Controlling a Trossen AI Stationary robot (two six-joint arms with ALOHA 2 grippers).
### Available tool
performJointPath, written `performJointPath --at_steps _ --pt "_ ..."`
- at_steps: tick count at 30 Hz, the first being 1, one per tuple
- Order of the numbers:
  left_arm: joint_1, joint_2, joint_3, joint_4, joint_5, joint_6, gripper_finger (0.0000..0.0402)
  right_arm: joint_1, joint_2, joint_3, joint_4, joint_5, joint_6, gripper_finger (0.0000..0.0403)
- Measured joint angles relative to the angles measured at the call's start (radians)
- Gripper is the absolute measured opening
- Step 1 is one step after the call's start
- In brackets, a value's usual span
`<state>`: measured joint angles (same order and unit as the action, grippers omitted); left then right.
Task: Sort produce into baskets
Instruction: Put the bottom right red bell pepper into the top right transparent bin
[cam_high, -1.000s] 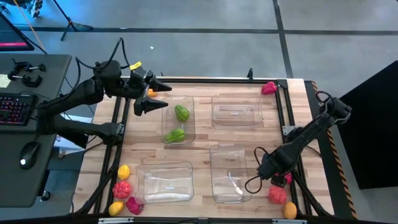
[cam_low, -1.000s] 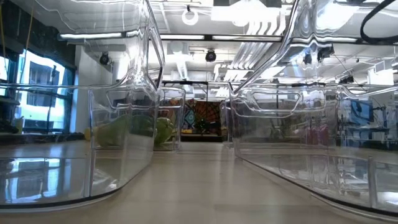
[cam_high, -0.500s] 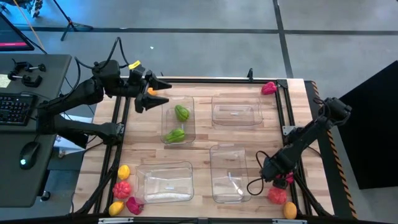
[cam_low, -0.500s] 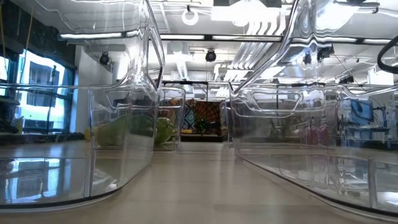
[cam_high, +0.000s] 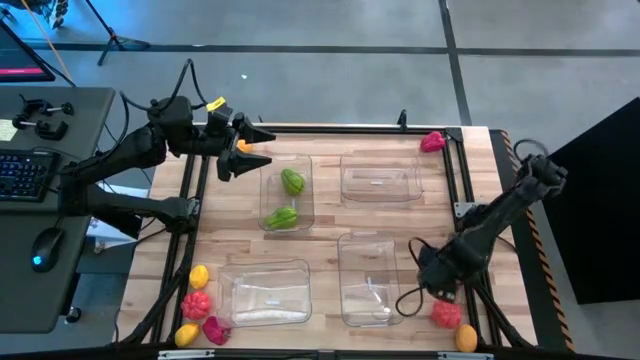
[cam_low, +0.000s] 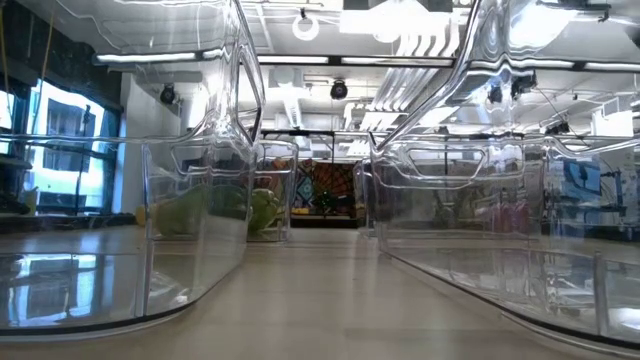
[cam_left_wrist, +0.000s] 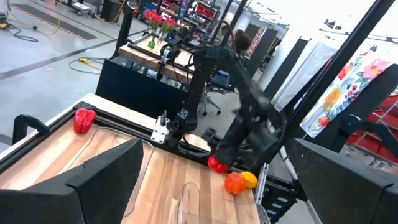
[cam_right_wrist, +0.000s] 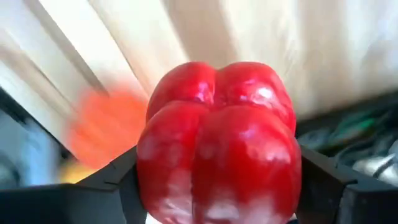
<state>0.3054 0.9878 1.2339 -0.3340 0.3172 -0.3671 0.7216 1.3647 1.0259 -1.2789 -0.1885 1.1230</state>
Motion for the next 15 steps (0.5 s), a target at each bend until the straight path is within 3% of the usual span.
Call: performJointPath --at_steps 4,8,15 --pt "0.001 0.000 0.000 0.001 0.000 0.002 0.0390 -0.086 -0.020 0.175 -0.039 0.367 0.013 0.0272" --pt "0.001 0.000 0.000 0.002 0.000 0.002 0.0390 -0.242 -0.019 0.221 -0.026 0.686 -0.008 0.0276" --pt "0.001 0.000 0.000 0.004 0.000 -0.018 0.0390 -0.608 -0.018 0.104 0.222 0.877 -0.157 0.0281"
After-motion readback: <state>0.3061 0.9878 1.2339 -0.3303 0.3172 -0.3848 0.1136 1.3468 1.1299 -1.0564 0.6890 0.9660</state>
